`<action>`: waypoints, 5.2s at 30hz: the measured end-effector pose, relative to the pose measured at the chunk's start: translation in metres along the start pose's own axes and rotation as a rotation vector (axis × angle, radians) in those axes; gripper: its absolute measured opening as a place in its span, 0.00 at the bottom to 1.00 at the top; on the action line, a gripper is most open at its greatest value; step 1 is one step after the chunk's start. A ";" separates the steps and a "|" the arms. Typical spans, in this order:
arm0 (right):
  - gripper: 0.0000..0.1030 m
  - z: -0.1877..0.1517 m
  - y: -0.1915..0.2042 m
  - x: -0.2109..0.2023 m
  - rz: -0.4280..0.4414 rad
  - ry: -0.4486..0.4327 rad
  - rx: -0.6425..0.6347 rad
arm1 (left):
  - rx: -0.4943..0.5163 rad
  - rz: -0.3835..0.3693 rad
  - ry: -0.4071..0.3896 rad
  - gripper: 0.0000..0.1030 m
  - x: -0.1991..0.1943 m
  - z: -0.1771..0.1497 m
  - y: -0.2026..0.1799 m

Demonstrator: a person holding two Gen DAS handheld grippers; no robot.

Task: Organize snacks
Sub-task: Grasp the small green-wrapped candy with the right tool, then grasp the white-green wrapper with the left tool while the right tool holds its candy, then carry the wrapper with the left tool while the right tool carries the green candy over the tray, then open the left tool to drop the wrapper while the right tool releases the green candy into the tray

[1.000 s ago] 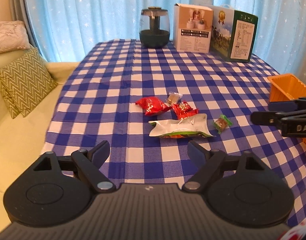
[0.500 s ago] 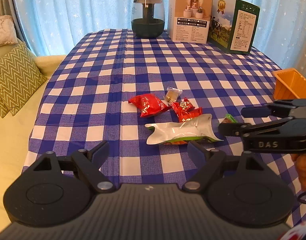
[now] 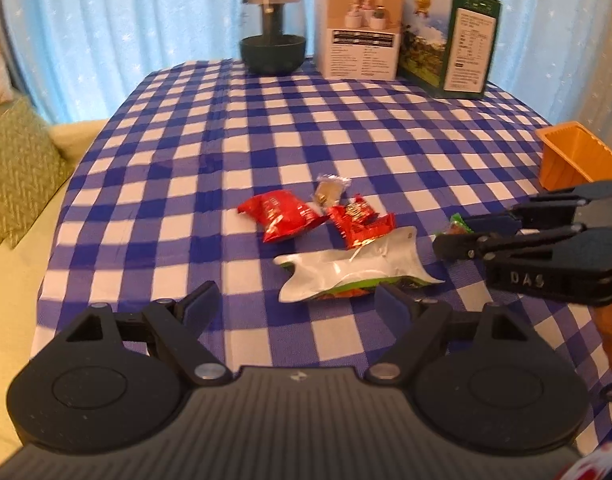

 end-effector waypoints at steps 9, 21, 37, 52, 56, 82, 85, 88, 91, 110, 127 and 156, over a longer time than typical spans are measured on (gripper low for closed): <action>0.27 -0.002 -0.026 -0.013 -0.023 -0.008 0.103 | 0.244 -0.053 -0.026 0.78 0.022 0.002 -0.032; 0.27 -0.008 -0.044 -0.018 -0.031 0.005 0.162 | 0.349 -0.150 0.096 0.40 0.038 -0.010 -0.057; 0.27 -0.007 -0.042 -0.032 -0.033 -0.023 0.182 | 0.117 -0.113 0.143 0.23 0.026 -0.010 -0.051; 0.27 -0.031 -0.046 -0.112 -0.096 -0.074 0.213 | -0.024 -0.101 0.022 0.23 -0.033 -0.017 -0.095; 0.27 -0.037 -0.053 -0.144 -0.124 -0.095 0.229 | -0.060 -0.127 0.004 0.23 -0.053 -0.023 -0.118; 0.27 -0.113 -0.176 -0.302 -0.342 -0.145 0.399 | 0.074 -0.308 -0.034 0.23 -0.113 -0.019 -0.304; 0.27 -0.122 -0.185 -0.306 -0.353 -0.140 0.409 | 0.084 -0.322 -0.018 0.23 -0.105 -0.020 -0.320; 0.27 -0.127 -0.194 -0.307 -0.359 -0.135 0.420 | 0.104 -0.326 -0.005 0.23 -0.095 -0.022 -0.334; 0.27 -0.132 -0.202 -0.306 -0.362 -0.131 0.428 | 0.122 -0.332 0.007 0.23 -0.086 -0.025 -0.345; 0.27 -0.150 -0.221 -0.294 -0.366 -0.104 0.458 | 0.176 -0.361 0.051 0.29 -0.045 -0.034 -0.376; 0.27 -0.132 -0.212 -0.291 -0.341 -0.126 0.432 | 0.128 -0.292 0.003 0.29 -0.066 -0.025 -0.327; 0.60 -0.134 -0.211 -0.313 -0.323 -0.160 0.508 | 0.103 -0.288 -0.030 0.41 -0.092 -0.023 -0.315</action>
Point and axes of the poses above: each gripper's, at about its wrist camera, not at the fingertips, and x roughly the way its jaws point, y to its left, z to its top, the point moved 8 cm from there along x, roughly the way its jaws point, and after that the axes turned 13 degrees about -x, right-handed, at the moved point
